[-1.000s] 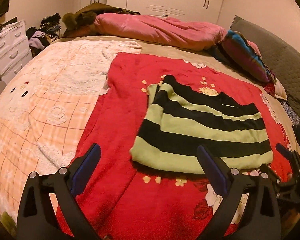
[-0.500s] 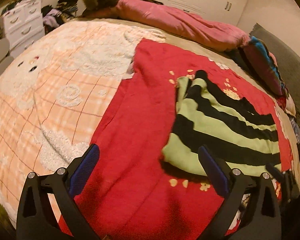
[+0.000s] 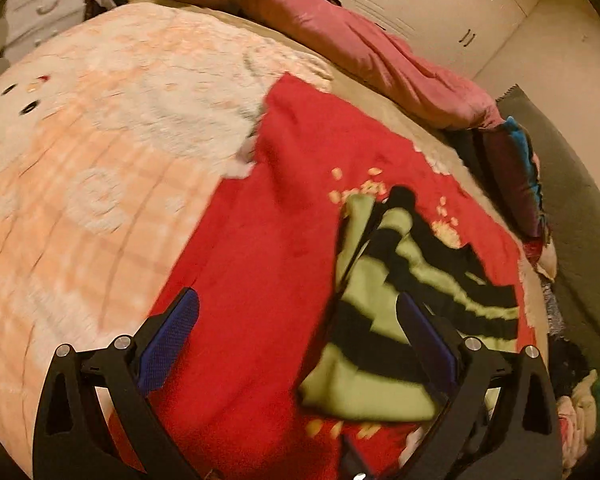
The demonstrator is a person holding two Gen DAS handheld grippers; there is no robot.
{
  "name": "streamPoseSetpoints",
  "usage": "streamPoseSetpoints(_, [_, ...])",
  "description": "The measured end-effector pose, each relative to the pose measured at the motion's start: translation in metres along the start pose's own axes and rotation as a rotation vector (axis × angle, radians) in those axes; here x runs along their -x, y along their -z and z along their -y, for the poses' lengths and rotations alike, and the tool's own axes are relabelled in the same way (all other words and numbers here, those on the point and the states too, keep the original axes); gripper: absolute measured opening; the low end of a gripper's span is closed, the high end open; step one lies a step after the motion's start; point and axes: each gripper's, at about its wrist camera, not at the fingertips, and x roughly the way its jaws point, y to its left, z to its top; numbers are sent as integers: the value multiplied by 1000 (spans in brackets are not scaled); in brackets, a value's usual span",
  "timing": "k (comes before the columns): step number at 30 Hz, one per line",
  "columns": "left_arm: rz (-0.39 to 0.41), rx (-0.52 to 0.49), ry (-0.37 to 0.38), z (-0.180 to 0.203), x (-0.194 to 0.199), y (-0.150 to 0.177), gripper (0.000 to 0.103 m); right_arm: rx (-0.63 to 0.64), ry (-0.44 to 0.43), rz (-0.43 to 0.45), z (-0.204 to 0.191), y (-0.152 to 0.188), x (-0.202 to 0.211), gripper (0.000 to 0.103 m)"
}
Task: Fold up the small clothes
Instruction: 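Grasp the folded sweater edge with both grippers and lift it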
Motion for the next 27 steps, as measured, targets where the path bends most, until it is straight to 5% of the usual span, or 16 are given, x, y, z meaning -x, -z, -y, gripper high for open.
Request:
streamPoseSetpoints(2, [-24, -6, 38, 8, -13, -11, 98, -49, -36, 6, 13, 1, -3, 77])
streamPoseSetpoints(7, [-111, -14, 93, 26, -65, -32, 97, -177, -116, 55, 45, 2, 5, 13])
streamPoseSetpoints(17, [-265, 103, 258, 37, -133, -32, 94, -186, -207, 111, 55, 10, 18, 10])
streamPoseSetpoints(20, [-287, 103, 267, 44, -139, -29, 70, -189, -214, 110, 56, 9, 18, 11])
streamPoseSetpoints(27, [-320, 76, 203, 57, -156, -30, 70, -227, -207, 92, 62, 12, 14, 30])
